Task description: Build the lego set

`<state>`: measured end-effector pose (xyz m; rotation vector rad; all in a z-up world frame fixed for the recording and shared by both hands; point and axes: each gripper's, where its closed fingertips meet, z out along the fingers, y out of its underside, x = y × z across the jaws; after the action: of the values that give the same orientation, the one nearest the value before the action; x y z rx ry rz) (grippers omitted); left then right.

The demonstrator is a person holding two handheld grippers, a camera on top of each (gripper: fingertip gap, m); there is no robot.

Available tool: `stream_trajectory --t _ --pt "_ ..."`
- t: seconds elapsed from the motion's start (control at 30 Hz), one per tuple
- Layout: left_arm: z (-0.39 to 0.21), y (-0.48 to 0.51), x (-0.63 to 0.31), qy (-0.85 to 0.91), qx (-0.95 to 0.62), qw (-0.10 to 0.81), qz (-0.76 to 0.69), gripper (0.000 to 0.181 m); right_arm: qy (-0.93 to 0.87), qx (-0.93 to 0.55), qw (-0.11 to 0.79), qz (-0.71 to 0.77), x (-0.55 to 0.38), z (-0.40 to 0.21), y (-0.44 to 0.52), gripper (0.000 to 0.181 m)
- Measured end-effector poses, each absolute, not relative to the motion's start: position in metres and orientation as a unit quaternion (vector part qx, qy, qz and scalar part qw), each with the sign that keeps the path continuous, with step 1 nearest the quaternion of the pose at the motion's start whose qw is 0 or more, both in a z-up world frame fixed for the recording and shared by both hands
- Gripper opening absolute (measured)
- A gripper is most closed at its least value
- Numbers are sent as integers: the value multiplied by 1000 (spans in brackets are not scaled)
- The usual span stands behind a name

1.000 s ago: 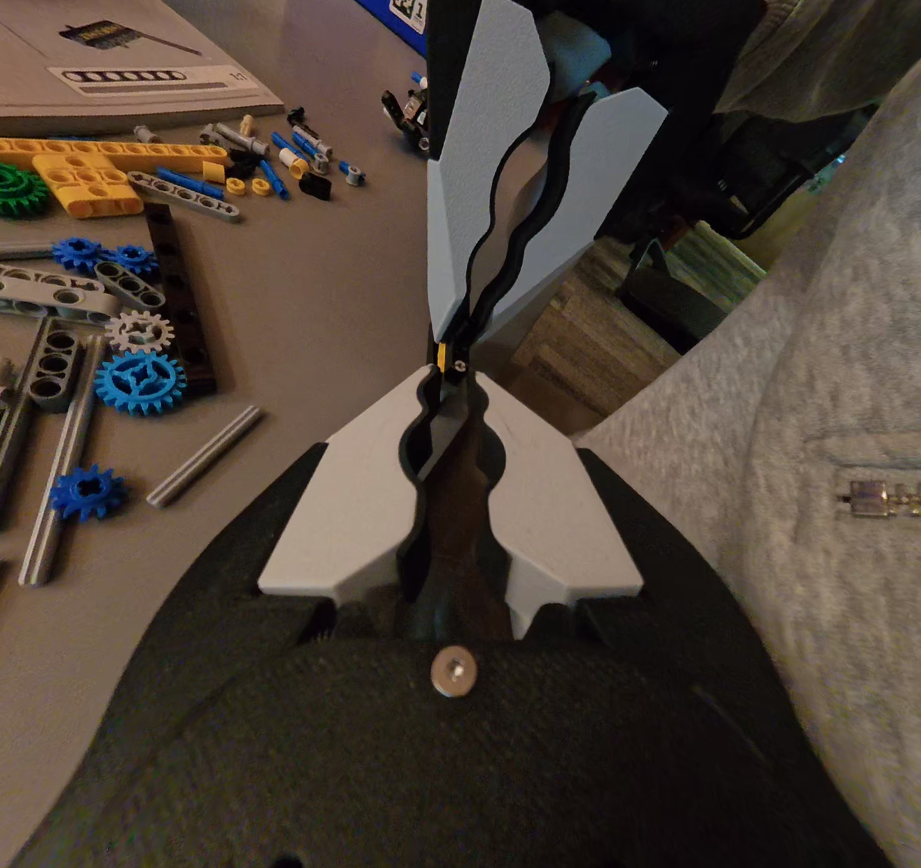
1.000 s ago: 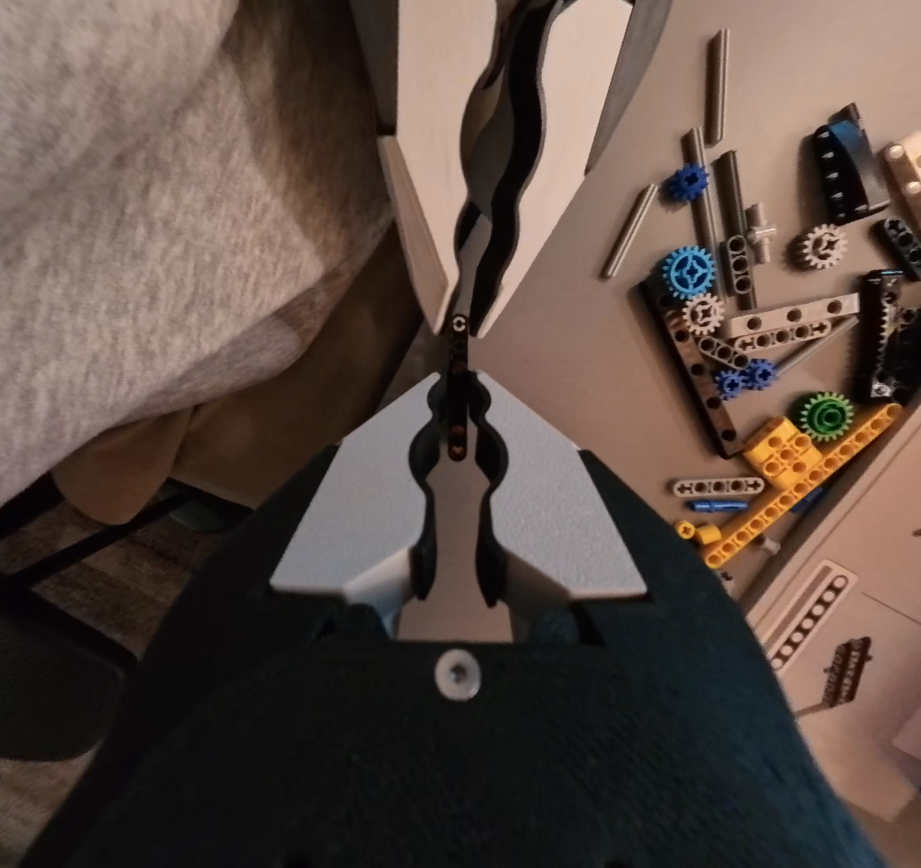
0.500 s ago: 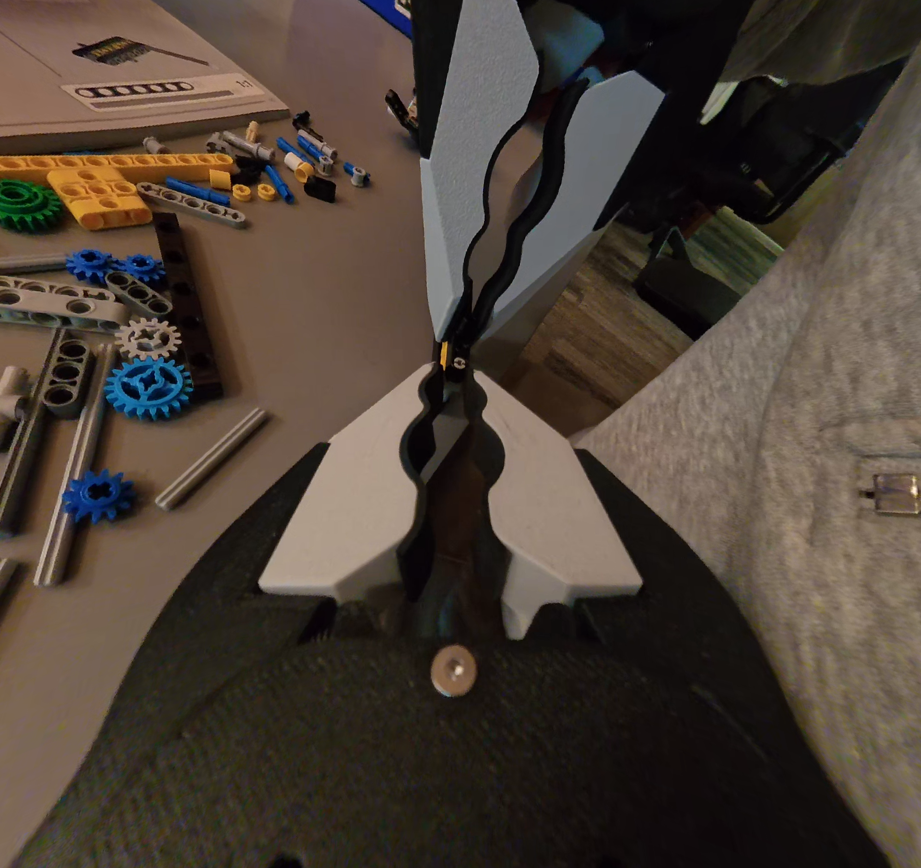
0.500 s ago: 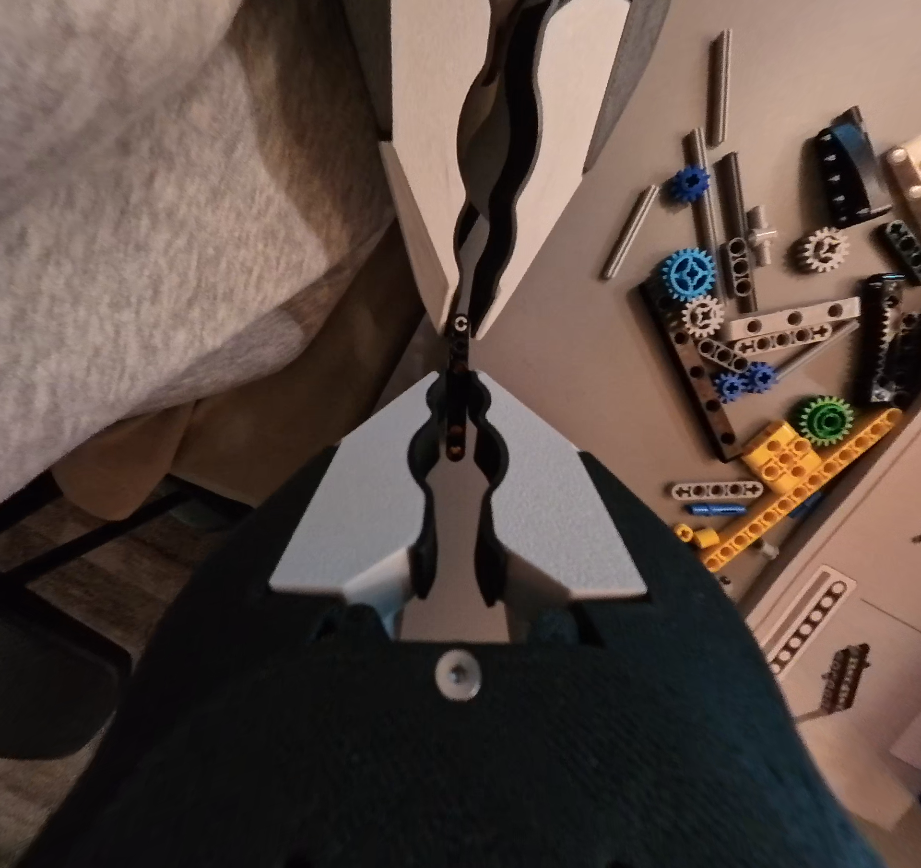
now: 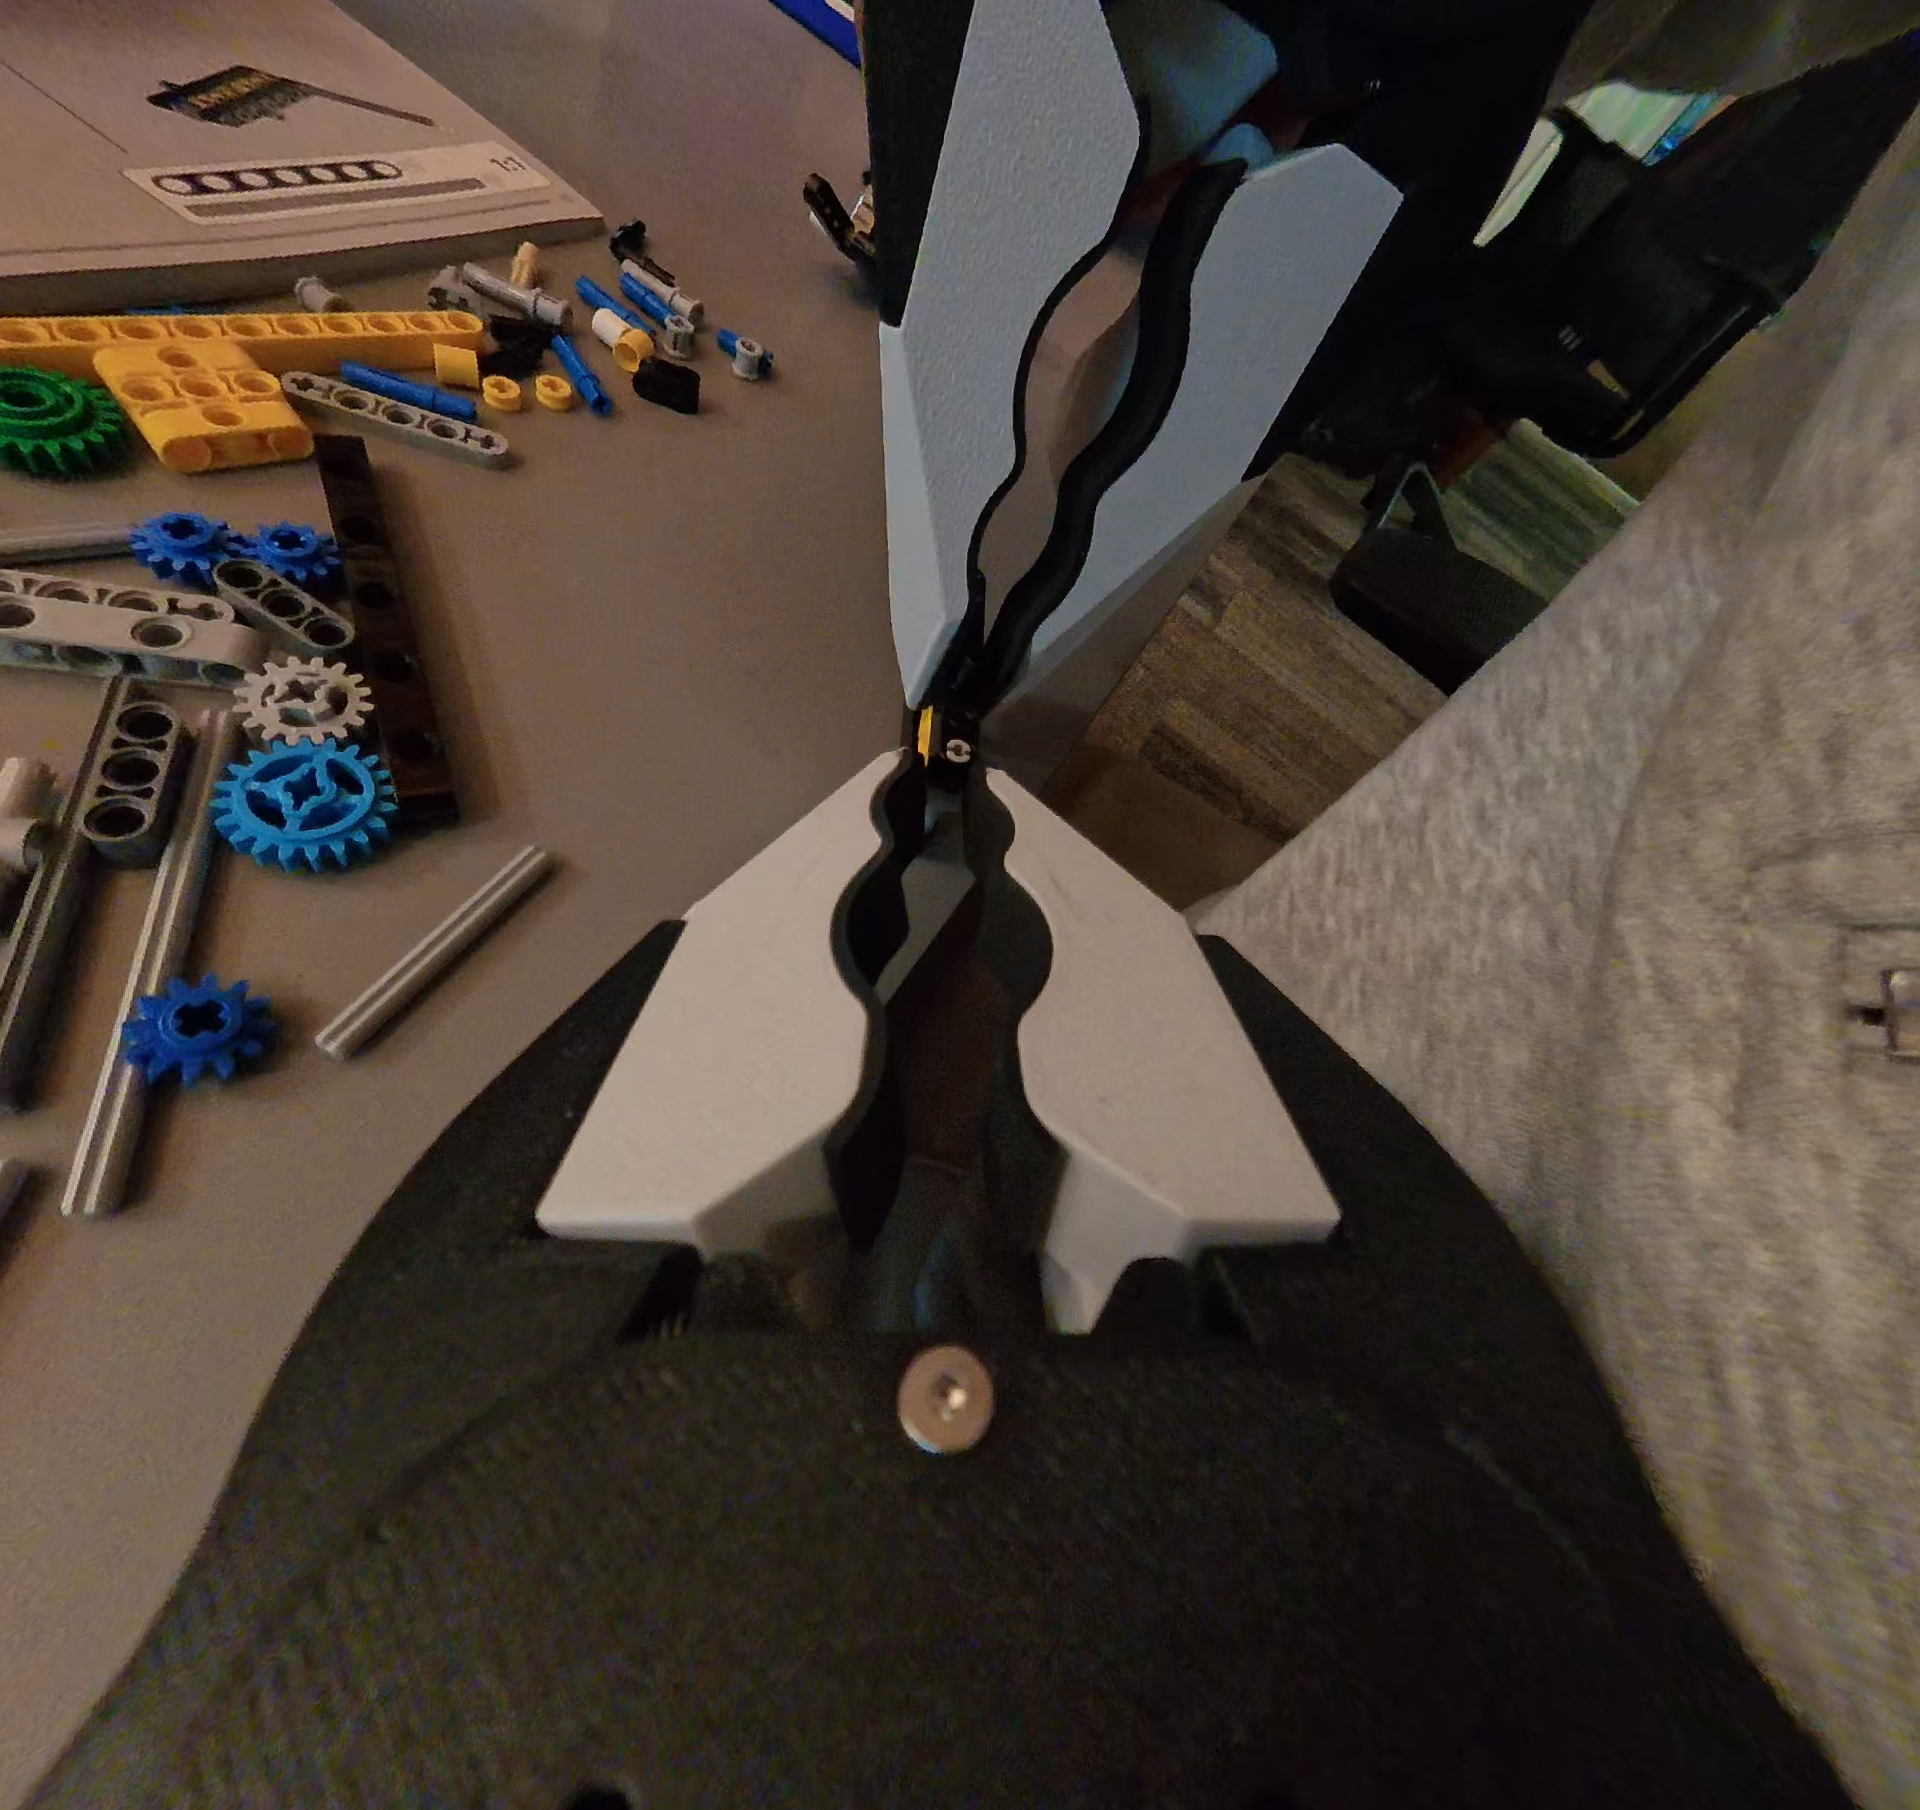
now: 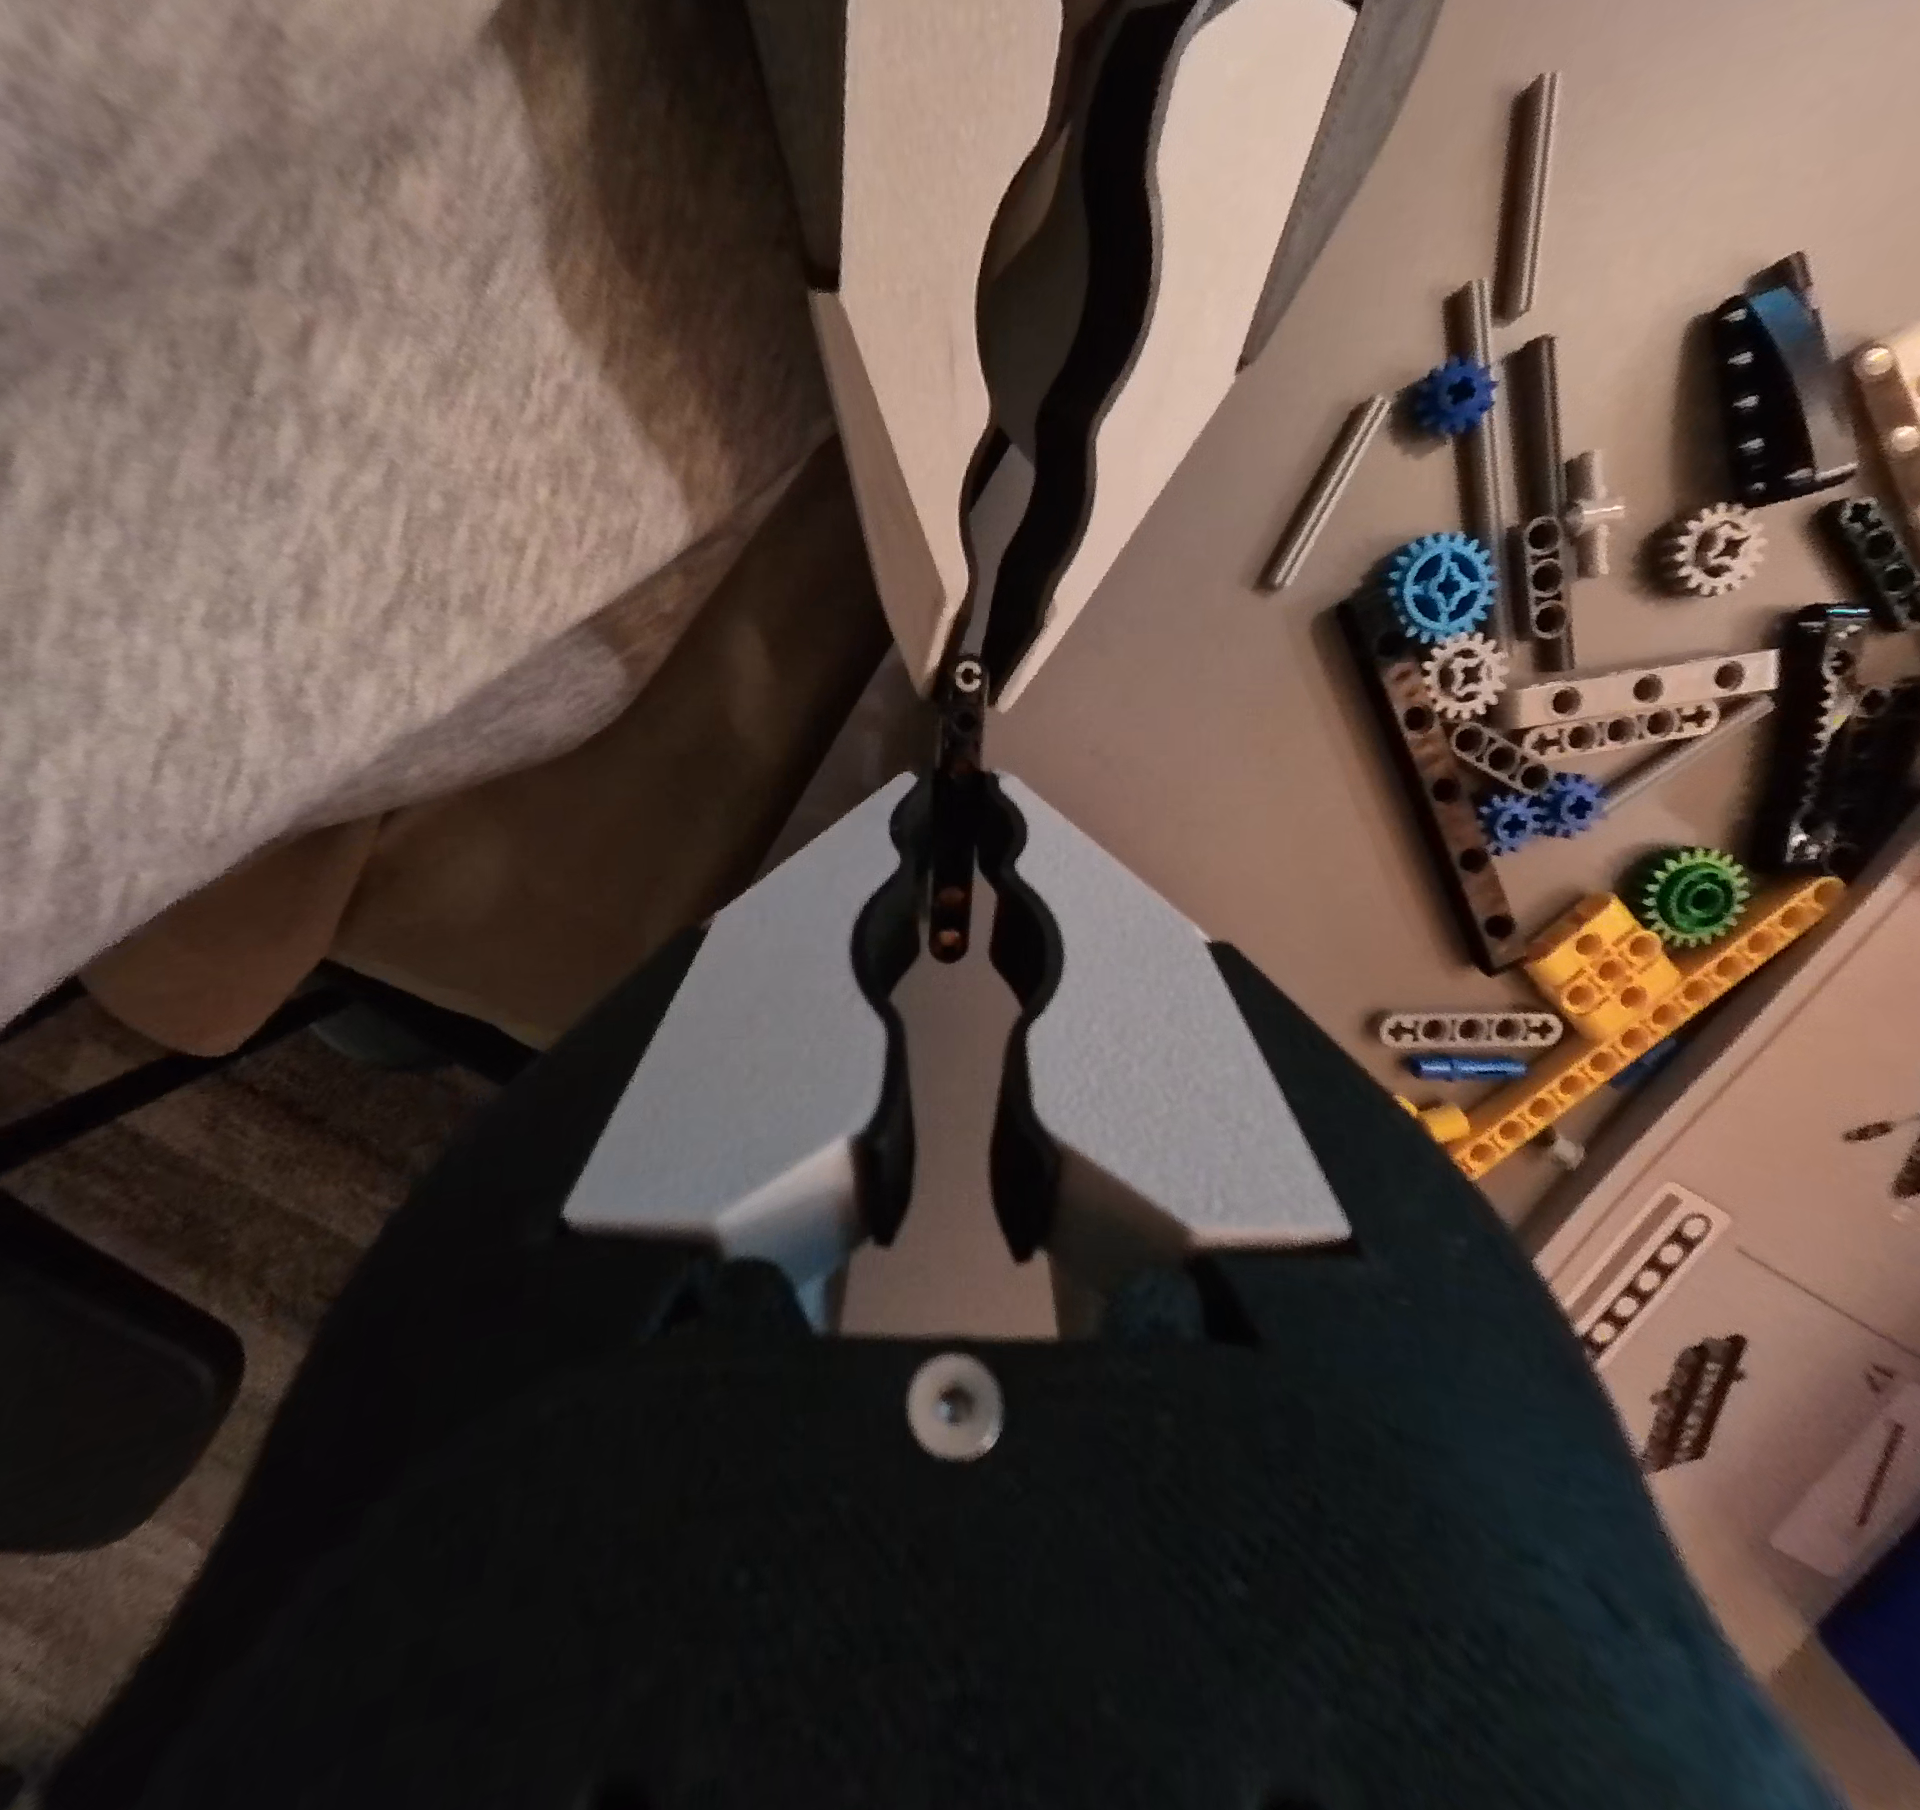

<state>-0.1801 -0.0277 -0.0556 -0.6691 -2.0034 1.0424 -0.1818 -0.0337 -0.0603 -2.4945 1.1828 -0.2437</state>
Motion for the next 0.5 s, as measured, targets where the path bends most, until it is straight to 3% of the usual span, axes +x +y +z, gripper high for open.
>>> stream_trajectory --t 0.5 --pt "-56 -28 -180 -787 -256 390 403 7 431 -881 178 -80 -182 -61 -34 6"
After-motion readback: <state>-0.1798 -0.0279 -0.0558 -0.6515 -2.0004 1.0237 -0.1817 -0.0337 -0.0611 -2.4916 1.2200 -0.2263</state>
